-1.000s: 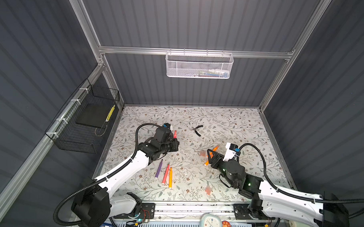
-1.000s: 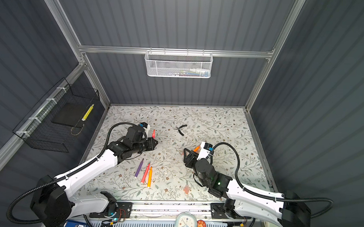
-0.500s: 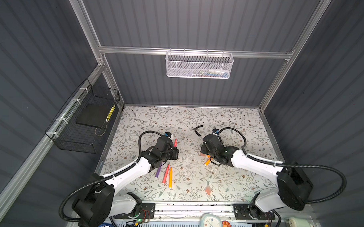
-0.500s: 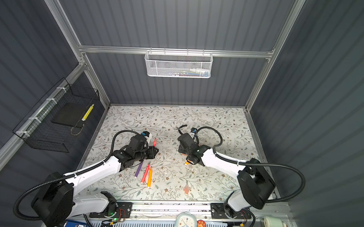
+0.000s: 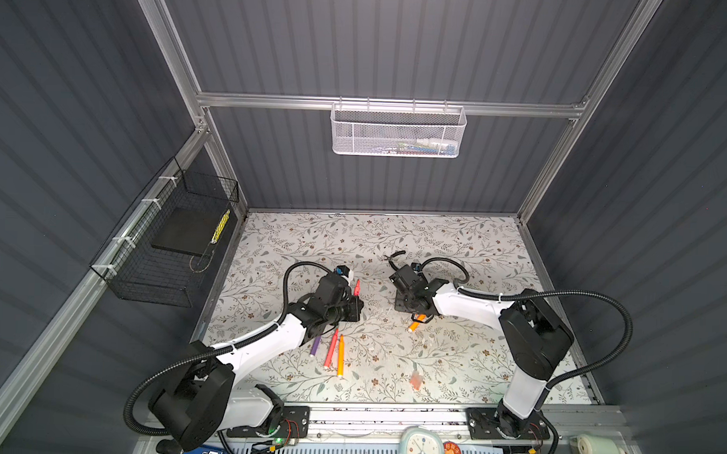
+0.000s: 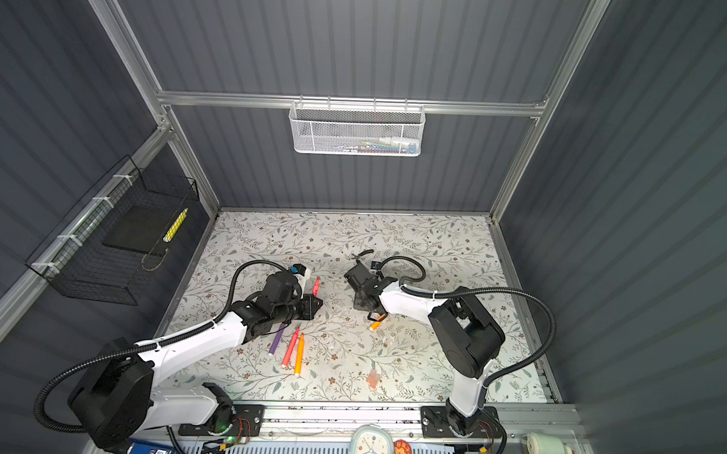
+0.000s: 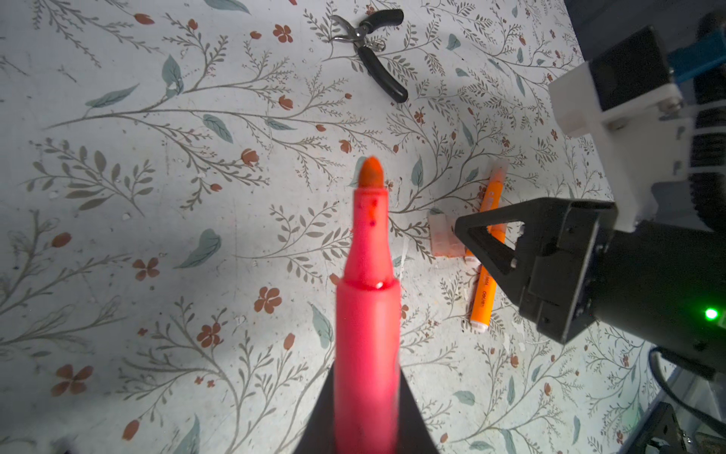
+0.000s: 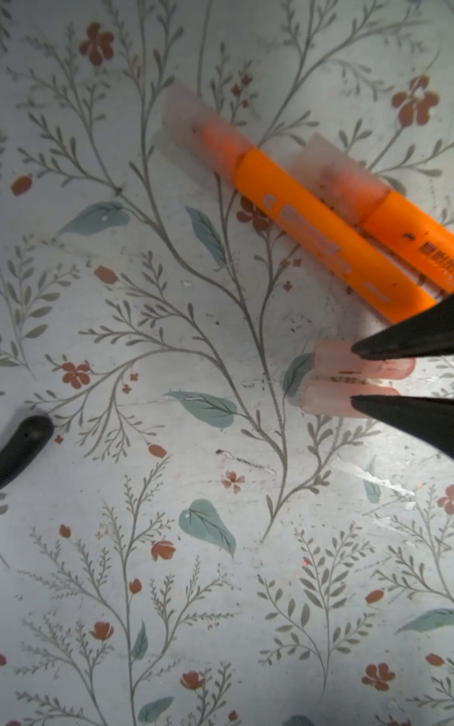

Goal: Insert the pens into the pen caps

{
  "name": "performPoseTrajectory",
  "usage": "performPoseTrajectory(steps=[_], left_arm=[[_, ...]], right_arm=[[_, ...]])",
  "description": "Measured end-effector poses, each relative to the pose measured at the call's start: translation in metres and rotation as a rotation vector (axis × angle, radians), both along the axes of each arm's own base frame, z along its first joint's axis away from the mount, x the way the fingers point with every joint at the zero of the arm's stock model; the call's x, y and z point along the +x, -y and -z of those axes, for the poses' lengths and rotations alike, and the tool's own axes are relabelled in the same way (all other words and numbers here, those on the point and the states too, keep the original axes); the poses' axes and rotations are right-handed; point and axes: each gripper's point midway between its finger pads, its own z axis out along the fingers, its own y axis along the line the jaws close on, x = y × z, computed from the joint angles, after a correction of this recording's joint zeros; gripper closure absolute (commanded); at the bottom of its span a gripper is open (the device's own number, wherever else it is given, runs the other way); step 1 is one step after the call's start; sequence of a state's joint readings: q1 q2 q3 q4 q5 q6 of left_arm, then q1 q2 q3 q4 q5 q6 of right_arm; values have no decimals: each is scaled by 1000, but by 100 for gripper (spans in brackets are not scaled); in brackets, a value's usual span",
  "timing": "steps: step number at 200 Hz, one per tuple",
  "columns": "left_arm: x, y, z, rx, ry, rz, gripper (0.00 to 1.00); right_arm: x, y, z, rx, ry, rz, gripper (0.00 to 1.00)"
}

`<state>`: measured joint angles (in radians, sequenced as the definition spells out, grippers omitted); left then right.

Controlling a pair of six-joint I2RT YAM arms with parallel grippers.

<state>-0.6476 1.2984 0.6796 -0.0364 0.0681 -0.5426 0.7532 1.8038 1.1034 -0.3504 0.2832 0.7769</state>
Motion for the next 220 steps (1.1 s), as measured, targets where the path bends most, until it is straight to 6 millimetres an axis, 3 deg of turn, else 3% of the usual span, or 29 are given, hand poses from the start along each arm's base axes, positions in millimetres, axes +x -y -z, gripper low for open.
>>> performPoseTrajectory(steps=[59,162,220], left_arm=[[0,0,0,-1,1,1,100],[-2,2,0,-3,-1,9,100],[-3,4,0,-2,-1,15,100]], right_arm=[[0,2,3,-12,-2,4,80],[-1,9,24,-54,-40,14,78],[2,8,24,-51,-31,21,78]])
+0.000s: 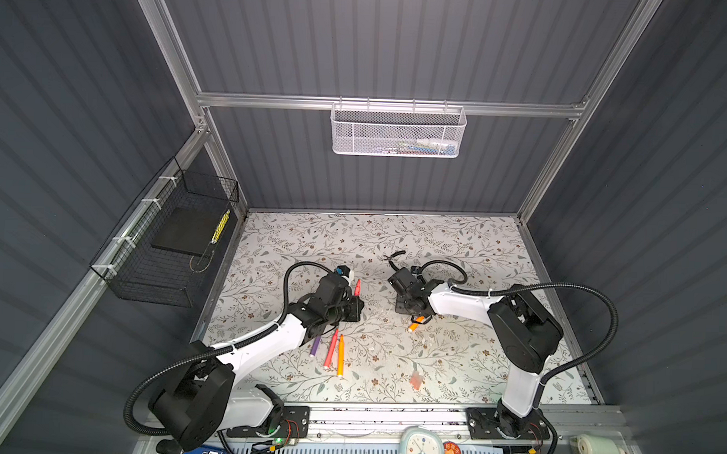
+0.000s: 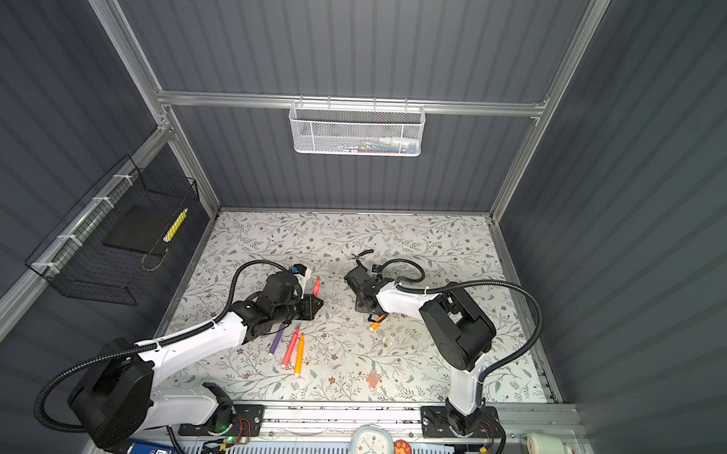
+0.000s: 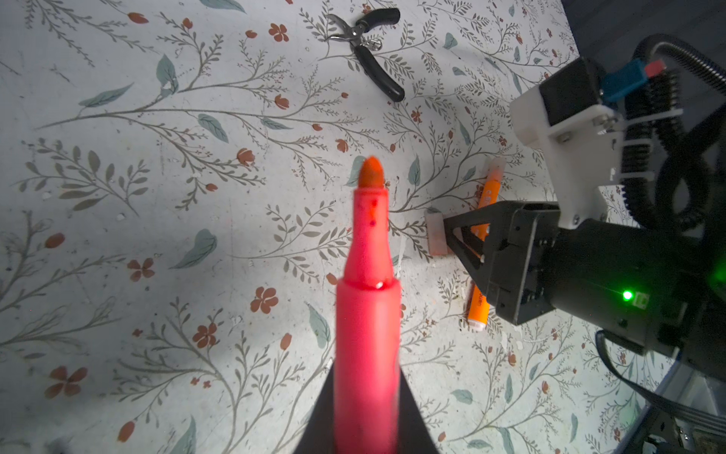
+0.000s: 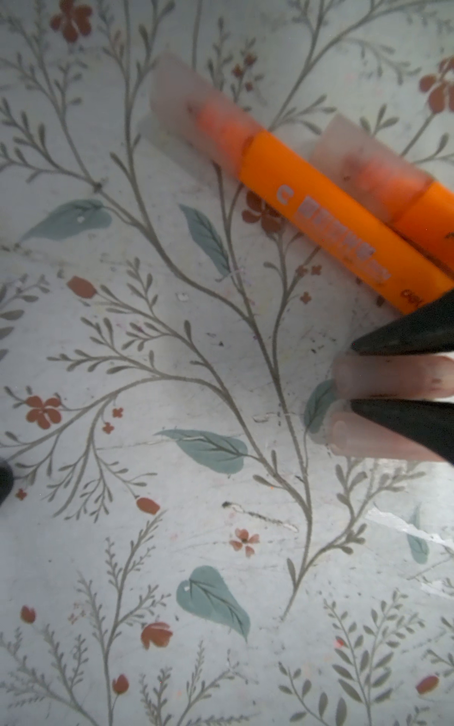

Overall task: Insert the pens into the pen caps
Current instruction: 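Close the right gripper on the pink cap and lift it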

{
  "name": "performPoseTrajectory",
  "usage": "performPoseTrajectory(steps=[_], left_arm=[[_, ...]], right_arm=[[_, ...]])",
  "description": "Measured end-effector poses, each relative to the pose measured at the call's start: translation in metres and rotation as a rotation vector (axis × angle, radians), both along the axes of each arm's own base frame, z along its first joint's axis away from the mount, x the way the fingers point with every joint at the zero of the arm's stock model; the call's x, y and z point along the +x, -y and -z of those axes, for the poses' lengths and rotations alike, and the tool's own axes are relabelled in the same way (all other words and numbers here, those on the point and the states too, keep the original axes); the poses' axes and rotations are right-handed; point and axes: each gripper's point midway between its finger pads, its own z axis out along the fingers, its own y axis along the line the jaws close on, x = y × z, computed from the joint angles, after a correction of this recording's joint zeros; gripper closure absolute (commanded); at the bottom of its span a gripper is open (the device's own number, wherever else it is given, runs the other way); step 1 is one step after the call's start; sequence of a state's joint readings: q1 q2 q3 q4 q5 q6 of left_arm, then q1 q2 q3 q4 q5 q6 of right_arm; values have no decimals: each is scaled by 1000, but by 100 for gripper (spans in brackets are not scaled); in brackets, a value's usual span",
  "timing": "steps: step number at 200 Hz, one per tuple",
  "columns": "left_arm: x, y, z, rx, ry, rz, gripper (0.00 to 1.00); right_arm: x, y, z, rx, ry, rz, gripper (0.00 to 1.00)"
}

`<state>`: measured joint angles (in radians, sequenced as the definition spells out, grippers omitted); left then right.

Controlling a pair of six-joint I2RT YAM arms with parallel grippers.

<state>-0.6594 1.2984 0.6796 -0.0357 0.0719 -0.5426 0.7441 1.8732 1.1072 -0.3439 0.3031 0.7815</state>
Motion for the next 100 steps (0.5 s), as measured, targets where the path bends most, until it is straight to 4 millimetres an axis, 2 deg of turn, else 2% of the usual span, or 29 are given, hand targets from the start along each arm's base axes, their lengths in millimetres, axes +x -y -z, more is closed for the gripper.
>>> performPoseTrajectory(steps=[49,75,100], left_arm=[[-2,3,0,2,3,13,100],[-12,14,-1,14,19,63,100],[-24,31,-7,26,54,134,100]], right_arm=[[1,0,0,9,7,7,83],[-4,4,-3,22,16,18,85],[-13,15,-21,51,57,31,86]])
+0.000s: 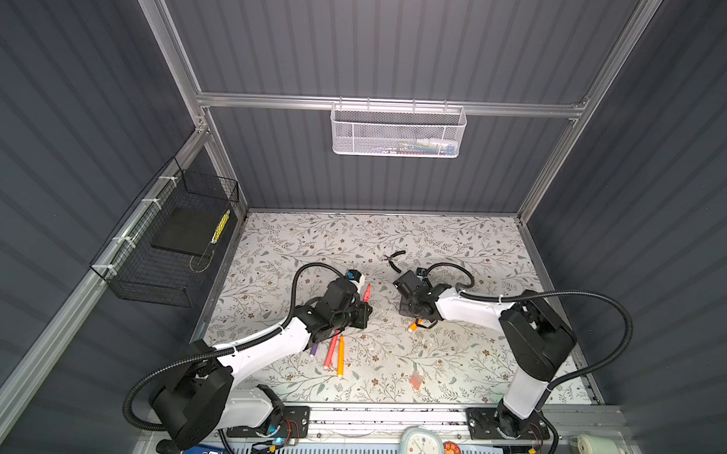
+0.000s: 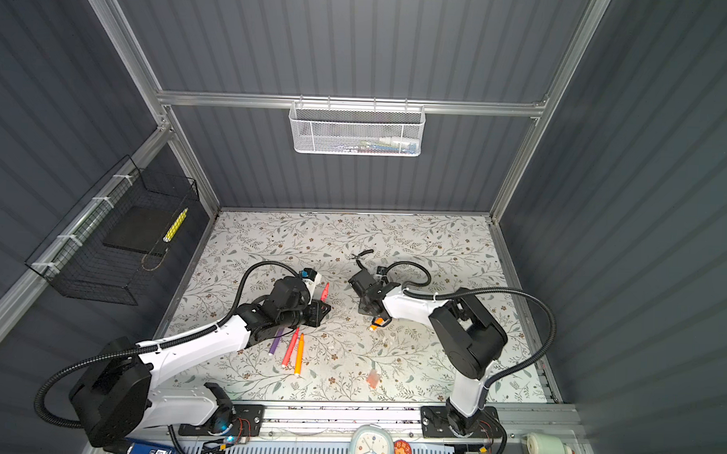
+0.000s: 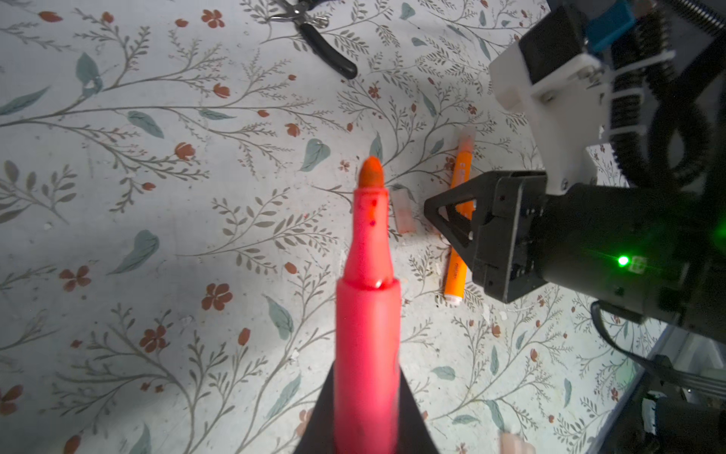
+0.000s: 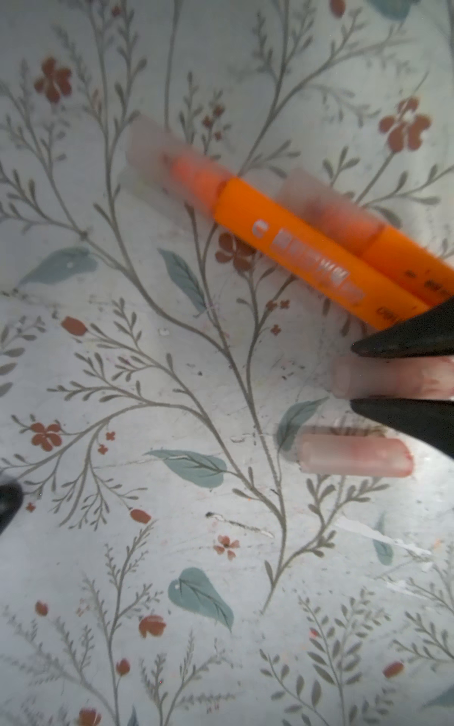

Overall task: Insert the pens into the pen caps
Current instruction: 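Close the right gripper on the pink cap and lift it, then carry the pink cap above the pink highlighter tip held by the left gripper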

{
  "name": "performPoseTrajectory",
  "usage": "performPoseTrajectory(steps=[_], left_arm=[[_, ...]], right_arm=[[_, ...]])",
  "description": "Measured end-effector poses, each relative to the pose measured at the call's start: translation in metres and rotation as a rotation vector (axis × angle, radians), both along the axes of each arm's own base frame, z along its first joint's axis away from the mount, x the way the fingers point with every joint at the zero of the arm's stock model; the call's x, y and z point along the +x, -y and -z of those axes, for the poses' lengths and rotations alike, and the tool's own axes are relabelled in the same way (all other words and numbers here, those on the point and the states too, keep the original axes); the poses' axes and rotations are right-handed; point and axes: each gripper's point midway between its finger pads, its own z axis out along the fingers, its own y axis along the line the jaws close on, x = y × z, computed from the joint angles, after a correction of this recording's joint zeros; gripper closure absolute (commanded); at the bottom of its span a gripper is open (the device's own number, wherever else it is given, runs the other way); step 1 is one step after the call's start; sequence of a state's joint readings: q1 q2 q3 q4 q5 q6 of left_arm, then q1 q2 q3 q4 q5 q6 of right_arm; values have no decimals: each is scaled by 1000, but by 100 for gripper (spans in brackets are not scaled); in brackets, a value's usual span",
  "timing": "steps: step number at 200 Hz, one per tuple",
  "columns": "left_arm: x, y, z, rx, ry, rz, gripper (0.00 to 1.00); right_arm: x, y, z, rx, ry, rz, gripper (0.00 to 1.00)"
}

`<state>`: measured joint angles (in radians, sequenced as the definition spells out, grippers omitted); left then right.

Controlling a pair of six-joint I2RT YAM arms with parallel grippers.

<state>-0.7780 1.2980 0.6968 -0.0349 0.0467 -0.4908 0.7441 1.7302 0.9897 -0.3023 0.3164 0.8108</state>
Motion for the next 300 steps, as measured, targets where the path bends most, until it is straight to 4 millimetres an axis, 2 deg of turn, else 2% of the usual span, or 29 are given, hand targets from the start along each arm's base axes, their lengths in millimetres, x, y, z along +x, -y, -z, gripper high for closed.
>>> performPoseTrajectory(steps=[37,55,70,85,105,136,198,235,257,300], left_arm=[[-15,18,-16,-39,25,68,100],[-22,30,-37,-167,27,83,100],[-31,32,-48,-254,54,87,100],[-40,37,-50,-290,69,114,100],[-39,49,-51,-288,78,141,100],[-47,64,-54,-259,129,201,100],[-92,99,-55,-147,256,401,100],[-116,114,-34,-100,262,495,100],[-122,120,-31,-105,262,514,100],[-122,125,-40,-177,276,494,100]], right_arm=[[-9,14,-53,111,138,29,93],[-16,23,-76,174,209,40,92],[-27,34,-92,236,273,46,93],[-37,45,-105,296,327,52,95],[-44,59,-125,371,403,70,97],[-53,68,-152,469,494,73,99],[-68,87,-174,586,607,101,100],[-71,89,-165,663,644,114,100],[-73,83,-157,708,638,92,100],[-77,69,-162,832,644,46,100]])
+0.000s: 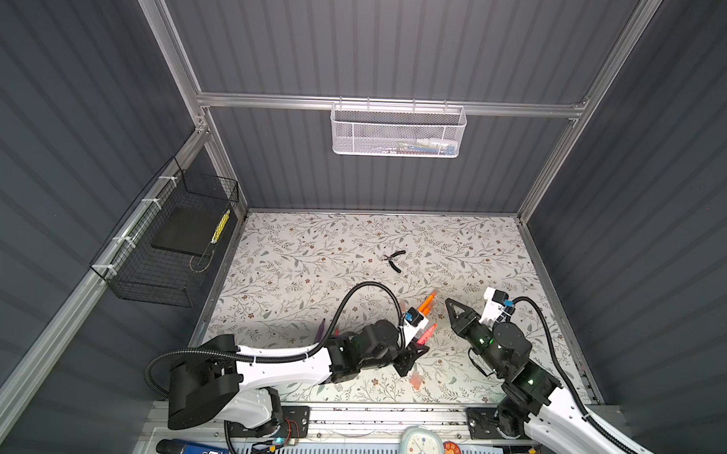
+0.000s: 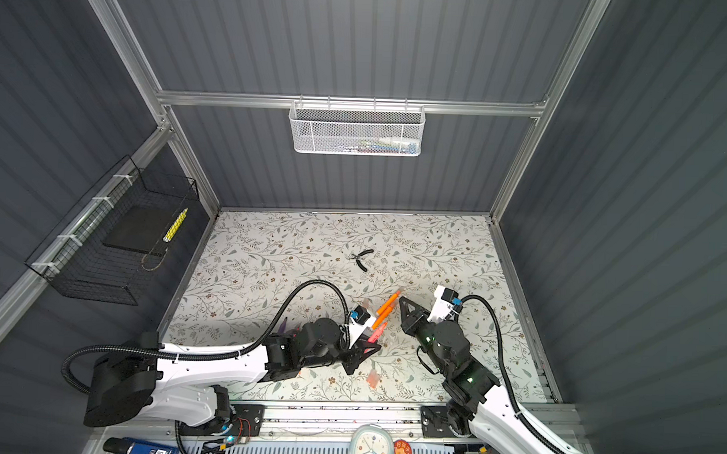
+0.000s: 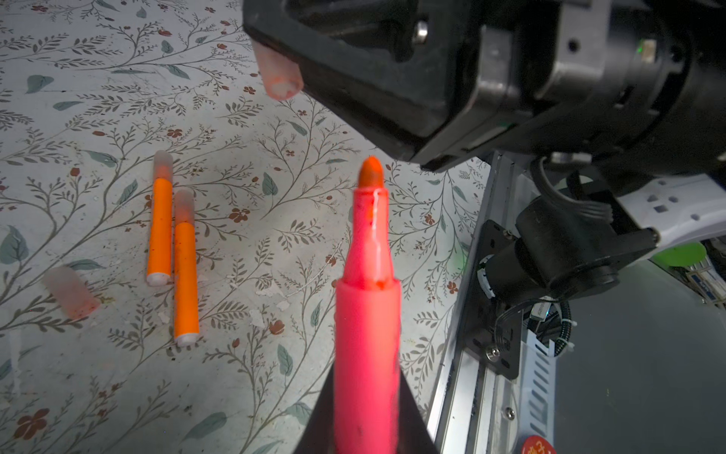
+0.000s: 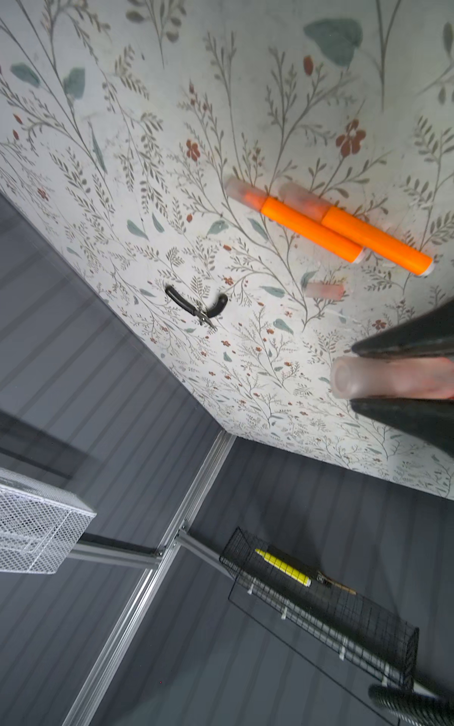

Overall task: Insert the pens into the pen caps
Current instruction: 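Carry the pink cap above the pink highlighter tip held by the left gripper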

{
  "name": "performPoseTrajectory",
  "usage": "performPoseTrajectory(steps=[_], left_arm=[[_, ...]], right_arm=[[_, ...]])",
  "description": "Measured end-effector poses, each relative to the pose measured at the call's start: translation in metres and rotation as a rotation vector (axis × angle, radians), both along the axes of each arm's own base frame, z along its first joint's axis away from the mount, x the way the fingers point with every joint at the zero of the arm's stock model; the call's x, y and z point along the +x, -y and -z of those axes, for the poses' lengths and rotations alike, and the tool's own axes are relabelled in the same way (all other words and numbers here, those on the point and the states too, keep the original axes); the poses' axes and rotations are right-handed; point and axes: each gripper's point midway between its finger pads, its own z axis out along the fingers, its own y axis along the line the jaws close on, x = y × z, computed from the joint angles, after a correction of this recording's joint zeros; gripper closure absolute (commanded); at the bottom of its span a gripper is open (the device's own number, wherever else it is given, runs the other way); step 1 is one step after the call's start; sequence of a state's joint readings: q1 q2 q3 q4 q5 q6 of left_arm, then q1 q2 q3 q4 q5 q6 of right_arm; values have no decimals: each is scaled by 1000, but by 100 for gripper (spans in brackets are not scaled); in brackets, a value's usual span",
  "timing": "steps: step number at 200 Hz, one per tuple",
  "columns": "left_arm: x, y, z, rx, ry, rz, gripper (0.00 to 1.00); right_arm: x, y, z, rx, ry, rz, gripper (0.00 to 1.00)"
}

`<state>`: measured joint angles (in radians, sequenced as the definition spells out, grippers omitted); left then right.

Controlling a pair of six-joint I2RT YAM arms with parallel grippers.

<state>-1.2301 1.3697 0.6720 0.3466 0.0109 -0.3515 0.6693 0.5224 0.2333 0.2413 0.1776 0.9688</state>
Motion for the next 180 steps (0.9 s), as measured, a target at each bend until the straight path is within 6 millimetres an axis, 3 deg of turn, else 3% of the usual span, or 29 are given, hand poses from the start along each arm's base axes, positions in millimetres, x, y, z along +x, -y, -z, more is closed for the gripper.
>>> performPoseTrajectory(steps=[46,109,180], left_arm=[[4,-2,4,-10,-36,-45,100],[11,0,26,29,-70,-94,100],[16,1,21,15,-66,-125,100]], right_arm=[[-7,-13,0,100,15,-77,100],[-12,-28,-5,147,22,-143,100],[-19,-38,-8,153,29,-184,100]])
